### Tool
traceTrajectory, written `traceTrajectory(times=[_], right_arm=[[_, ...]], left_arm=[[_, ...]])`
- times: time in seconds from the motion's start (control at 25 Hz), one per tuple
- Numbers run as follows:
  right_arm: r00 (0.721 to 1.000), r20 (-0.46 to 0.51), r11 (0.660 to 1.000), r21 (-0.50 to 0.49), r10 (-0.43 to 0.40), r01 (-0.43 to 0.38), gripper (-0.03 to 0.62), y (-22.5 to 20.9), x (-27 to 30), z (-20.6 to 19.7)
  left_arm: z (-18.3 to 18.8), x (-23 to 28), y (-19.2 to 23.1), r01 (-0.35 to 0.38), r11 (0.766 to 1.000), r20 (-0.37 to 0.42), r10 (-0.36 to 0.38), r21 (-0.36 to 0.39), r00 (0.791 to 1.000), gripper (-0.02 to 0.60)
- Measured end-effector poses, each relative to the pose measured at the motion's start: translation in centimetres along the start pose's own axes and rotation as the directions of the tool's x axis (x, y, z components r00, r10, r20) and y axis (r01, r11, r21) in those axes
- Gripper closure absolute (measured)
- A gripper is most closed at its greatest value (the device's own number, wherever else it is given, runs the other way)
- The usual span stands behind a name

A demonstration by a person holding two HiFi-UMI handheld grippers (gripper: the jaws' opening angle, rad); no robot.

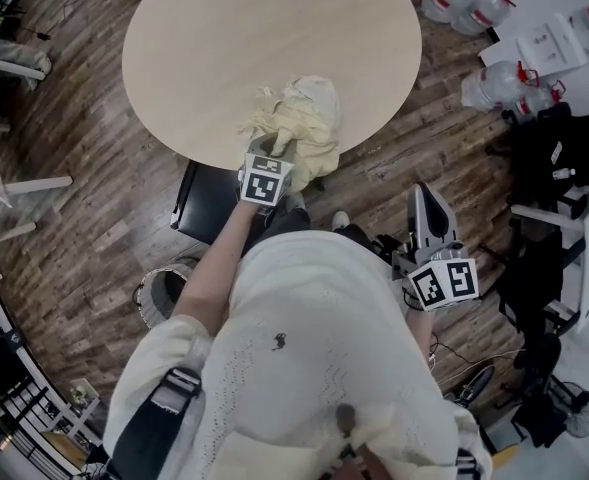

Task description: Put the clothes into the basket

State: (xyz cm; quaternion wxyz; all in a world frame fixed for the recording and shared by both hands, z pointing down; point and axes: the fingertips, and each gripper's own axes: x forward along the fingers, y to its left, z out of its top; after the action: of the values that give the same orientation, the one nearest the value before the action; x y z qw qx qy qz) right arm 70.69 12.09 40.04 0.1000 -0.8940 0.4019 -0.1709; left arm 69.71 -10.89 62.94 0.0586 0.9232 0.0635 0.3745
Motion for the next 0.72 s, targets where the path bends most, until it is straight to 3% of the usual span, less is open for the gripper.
traceTrajectory(times=[0.28,0.72], right_arm=[[1.000,0.014,1.000,-0.006,0.014,-0.014,0.586,-0.7,-1.2,0.3],[0.998,0.014,0.998,-0.004,0.064,-0.064,0.586,-4.1,-4.9,0.8]], left_arm=[[5.2,-3.3,-4.5,0.083,0.996,0.178,-0.087,0.026,0.980,0.472],[9.2,-7.4,-12.6,0.144,0.990,0.328,-0.139,0.009,0.935,0.472]])
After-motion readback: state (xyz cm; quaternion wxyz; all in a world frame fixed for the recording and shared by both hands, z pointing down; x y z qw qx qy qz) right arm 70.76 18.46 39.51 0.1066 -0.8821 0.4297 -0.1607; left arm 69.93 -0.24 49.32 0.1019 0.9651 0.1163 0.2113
